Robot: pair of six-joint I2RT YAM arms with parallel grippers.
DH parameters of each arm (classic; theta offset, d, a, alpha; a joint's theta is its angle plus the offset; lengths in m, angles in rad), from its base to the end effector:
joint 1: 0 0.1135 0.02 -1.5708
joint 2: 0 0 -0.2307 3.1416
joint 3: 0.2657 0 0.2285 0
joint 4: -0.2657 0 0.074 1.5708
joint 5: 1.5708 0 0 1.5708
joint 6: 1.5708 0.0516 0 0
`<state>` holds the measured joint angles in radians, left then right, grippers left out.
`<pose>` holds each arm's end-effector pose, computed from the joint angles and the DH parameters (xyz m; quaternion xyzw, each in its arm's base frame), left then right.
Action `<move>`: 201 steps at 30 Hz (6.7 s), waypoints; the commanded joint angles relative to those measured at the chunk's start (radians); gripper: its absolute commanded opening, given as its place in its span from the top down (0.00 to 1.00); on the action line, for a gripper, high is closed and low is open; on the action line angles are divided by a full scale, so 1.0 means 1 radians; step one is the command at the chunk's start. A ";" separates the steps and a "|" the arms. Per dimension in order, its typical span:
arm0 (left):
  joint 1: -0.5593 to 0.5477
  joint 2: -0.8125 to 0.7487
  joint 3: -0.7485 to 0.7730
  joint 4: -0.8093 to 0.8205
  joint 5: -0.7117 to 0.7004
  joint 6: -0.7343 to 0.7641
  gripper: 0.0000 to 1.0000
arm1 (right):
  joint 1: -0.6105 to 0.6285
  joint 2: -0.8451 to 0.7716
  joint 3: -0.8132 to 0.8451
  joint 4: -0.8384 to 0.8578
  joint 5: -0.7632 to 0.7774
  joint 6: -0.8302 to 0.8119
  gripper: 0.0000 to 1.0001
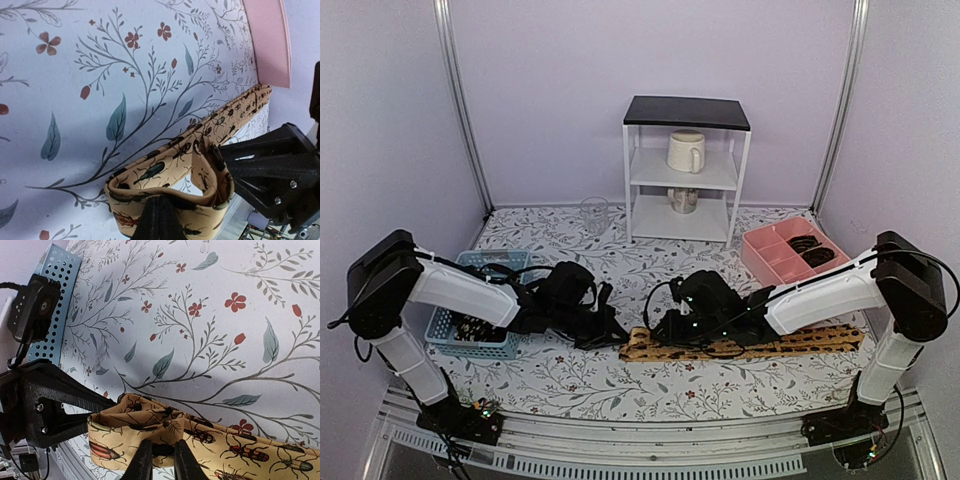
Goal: Roll the ties
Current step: Roll the tie at the center of the board.
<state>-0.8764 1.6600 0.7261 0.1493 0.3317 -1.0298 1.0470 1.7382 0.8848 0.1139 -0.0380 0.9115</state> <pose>0.1834 -0.2465 0.1150 -0.0068 0.9132 -0.3963 0.0945 0.1690 0.2966 0.1297 -0.0696 0.9121 0.3448 0.2107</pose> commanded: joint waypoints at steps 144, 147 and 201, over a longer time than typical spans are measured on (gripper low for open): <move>-0.009 0.100 -0.063 0.131 0.036 0.051 1.00 | -0.044 0.156 -0.021 0.076 -0.117 -0.010 0.86; -0.010 0.102 -0.072 0.124 0.019 0.052 1.00 | -0.044 0.156 -0.027 0.073 -0.116 -0.011 0.86; 0.030 0.074 -0.109 0.276 0.100 -0.040 1.00 | -0.044 0.096 0.001 0.000 -0.090 0.009 0.86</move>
<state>-0.8394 1.7195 0.6128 0.3733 0.4065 -1.0649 1.0115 1.8767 0.9089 0.1795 -0.1612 0.9268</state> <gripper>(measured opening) 0.003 0.153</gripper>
